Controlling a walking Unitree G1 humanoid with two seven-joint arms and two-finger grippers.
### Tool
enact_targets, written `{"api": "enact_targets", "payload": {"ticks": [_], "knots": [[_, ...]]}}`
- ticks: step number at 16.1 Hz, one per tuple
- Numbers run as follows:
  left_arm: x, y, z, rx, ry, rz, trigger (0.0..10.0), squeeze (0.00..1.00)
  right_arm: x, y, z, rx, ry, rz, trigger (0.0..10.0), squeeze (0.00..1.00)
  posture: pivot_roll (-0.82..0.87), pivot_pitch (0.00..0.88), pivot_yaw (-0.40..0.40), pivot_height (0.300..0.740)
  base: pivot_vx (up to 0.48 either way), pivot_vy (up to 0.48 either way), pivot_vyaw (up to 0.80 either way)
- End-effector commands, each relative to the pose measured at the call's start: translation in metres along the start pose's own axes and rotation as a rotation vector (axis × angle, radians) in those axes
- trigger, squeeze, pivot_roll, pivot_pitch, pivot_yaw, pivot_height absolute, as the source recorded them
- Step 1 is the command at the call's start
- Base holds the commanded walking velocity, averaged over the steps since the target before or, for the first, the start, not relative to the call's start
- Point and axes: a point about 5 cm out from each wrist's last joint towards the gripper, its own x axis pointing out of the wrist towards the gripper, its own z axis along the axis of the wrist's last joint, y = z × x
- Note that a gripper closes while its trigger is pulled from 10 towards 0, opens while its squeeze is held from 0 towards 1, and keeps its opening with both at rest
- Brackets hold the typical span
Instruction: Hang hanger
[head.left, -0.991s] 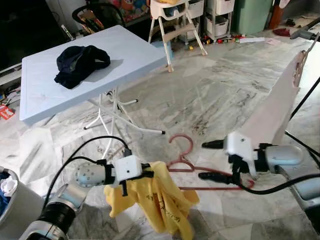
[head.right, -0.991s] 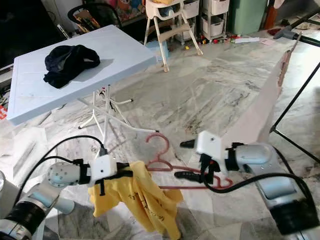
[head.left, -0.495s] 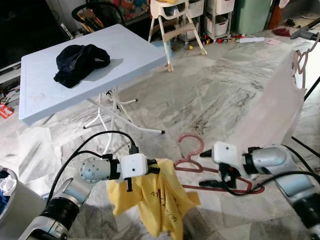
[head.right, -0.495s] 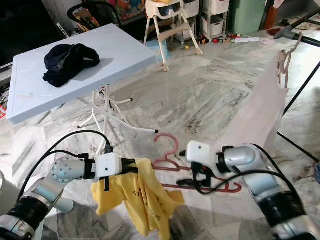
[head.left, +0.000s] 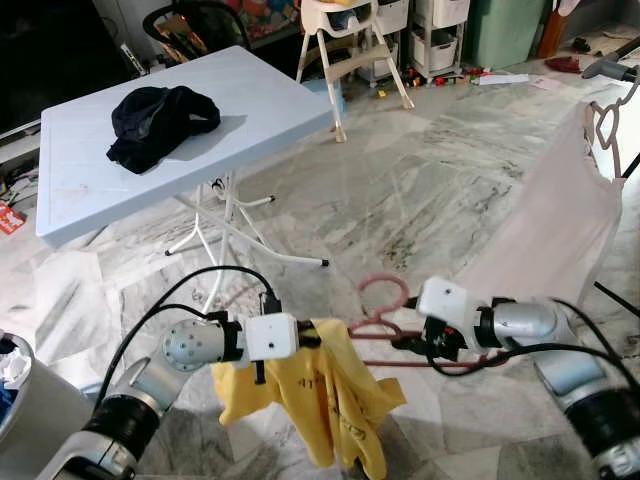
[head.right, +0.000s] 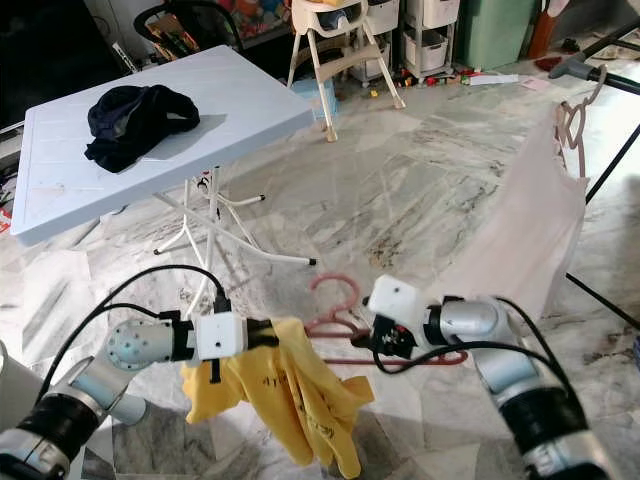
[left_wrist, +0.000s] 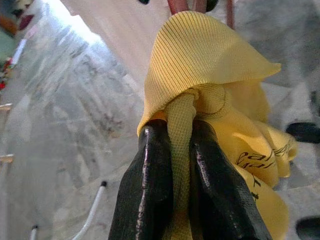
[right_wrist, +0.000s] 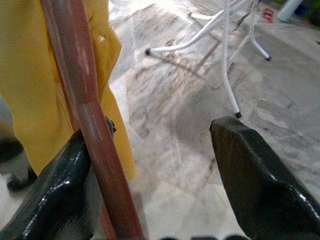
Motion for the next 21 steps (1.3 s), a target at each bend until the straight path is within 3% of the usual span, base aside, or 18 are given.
{"api": "enact_targets", "payload": {"ticks": [1,2,3,4,5,6,9,13,18,21], "knots": [[-0.012,0.005,-0.008,0.019,0.040,0.026,0.0,0.00,-0.005,-0.003,0.005,0.088,-0.096,-0.073,10.0,0.00,-0.12,0.055,0.135,0.740,0.000,0.000,0.00],[-0.014,0.007,-0.009,0.015,0.030,0.074,0.0,0.00,-0.004,0.003,0.013,0.154,-0.220,-0.124,10.0,0.00,-0.11,0.052,0.135,0.740,0.000,0.000,0.00],[-0.016,0.005,-0.010,0.003,0.028,0.074,0.0,0.00,-0.004,0.006,0.011,0.167,-0.227,-0.129,9.7,0.00,-0.12,0.052,0.138,0.740,0.000,0.000,0.00],[-0.017,0.003,-0.011,0.007,0.033,0.063,0.0,0.00,-0.005,0.008,0.008,0.176,-0.218,-0.123,3.0,0.00,-0.12,0.050,0.139,0.740,0.000,0.000,0.00],[-0.018,0.002,-0.013,0.014,0.041,0.054,0.0,0.00,-0.005,0.008,0.007,0.152,-0.207,-0.117,10.0,0.15,-0.12,0.049,0.142,0.740,0.000,0.000,0.00],[-0.018,0.001,-0.014,0.014,0.044,0.050,0.0,0.00,-0.006,0.008,0.007,0.135,-0.200,-0.120,10.0,1.00,-0.12,0.048,0.144,0.740,0.000,0.000,0.00],[-0.018,0.002,-0.015,0.019,0.046,0.055,0.0,0.00,-0.009,0.007,0.013,0.141,-0.226,-0.099,10.0,1.00,-0.12,0.049,0.145,0.740,0.000,0.000,0.00],[-0.016,-0.001,-0.015,0.026,0.039,0.025,0.0,0.00,-0.017,0.008,0.014,-0.041,-0.117,0.021,10.0,1.00,-0.12,0.051,0.150,0.740,0.000,0.000,0.00],[-0.012,-0.004,-0.012,0.037,0.016,0.023,0.0,0.00,-0.021,0.011,0.014,-0.070,-0.091,0.112,10.0,1.00,-0.12,0.051,0.154,0.740,0.000,0.000,0.00],[-0.015,0.010,-0.010,0.062,0.020,0.074,0.0,0.00,-0.019,0.019,0.009,-0.072,-0.079,0.130,10.0,1.00,-0.12,0.048,0.154,0.740,0.000,0.000,0.00]]}}
